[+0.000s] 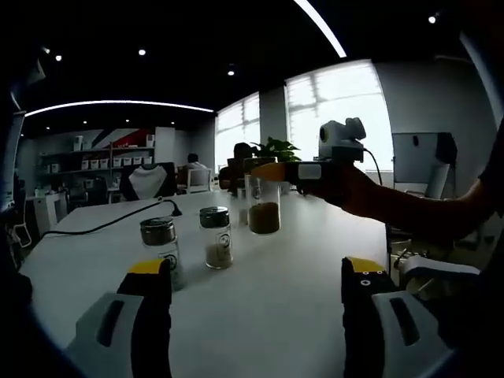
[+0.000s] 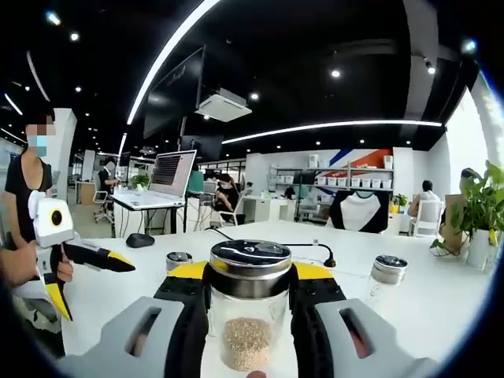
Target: Rotate the seasoning bottle until the label or dispensing opening points toward the visible target arrow and the bottle remains upright within the marked orientation range
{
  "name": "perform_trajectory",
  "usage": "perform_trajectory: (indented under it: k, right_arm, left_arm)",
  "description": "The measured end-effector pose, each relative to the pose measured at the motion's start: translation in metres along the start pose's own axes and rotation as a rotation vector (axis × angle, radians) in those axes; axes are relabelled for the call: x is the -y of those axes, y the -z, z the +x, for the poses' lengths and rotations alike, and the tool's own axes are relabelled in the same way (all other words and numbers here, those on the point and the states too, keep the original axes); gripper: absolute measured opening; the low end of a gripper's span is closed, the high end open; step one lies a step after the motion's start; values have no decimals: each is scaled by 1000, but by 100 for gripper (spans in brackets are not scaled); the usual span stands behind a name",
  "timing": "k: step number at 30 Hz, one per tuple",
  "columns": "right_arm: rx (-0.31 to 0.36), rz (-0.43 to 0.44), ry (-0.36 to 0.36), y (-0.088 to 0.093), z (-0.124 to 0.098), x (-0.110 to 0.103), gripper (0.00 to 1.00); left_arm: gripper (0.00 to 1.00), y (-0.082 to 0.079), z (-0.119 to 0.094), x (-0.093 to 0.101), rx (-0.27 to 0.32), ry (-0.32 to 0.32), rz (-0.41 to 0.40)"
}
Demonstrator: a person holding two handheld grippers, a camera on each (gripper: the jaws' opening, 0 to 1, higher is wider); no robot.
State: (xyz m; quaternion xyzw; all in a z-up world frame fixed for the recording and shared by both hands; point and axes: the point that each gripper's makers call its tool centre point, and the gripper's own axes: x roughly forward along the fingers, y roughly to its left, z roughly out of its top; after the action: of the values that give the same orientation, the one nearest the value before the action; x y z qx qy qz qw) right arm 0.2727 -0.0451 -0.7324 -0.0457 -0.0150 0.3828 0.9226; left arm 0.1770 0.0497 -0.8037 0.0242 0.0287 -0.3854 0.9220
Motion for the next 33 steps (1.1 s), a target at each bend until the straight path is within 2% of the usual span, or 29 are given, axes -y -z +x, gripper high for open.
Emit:
perform_trajectory:
  k: [3, 6, 9, 13, 17, 21, 26, 33]
  right_arm:
    - [9, -18, -27, -2, -4, -9, 37]
    - [28, 7, -87, -3, -8, -24, 37]
    - [53, -7, -177, -4, -10, -47, 37]
    - [75, 19, -280, -1, -12, -73, 37]
    - [59, -1, -387, 7, -14, -98, 37]
    - [48, 2, -458, 13, -13, -116, 37]
    - [63, 16, -541, 12, -16, -136, 37]
    - [66, -6, -670, 9, -24, -166, 37]
  left_arm:
    - [92, -1, 4, 3, 5, 17, 12]
    - [91, -1, 10, 7, 11, 37, 25]
    - [89, -2, 14, 9, 24, 58, 26]
    - [85, -4, 17, 14, 52, 91, 32]
    - [81, -1, 19, 14, 56, 100, 37]
    - [79, 1, 20, 16, 57, 120, 55]
    - [76, 3, 21, 22, 53, 151, 89]
    - [68, 3, 22, 31, 63, 198, 107]
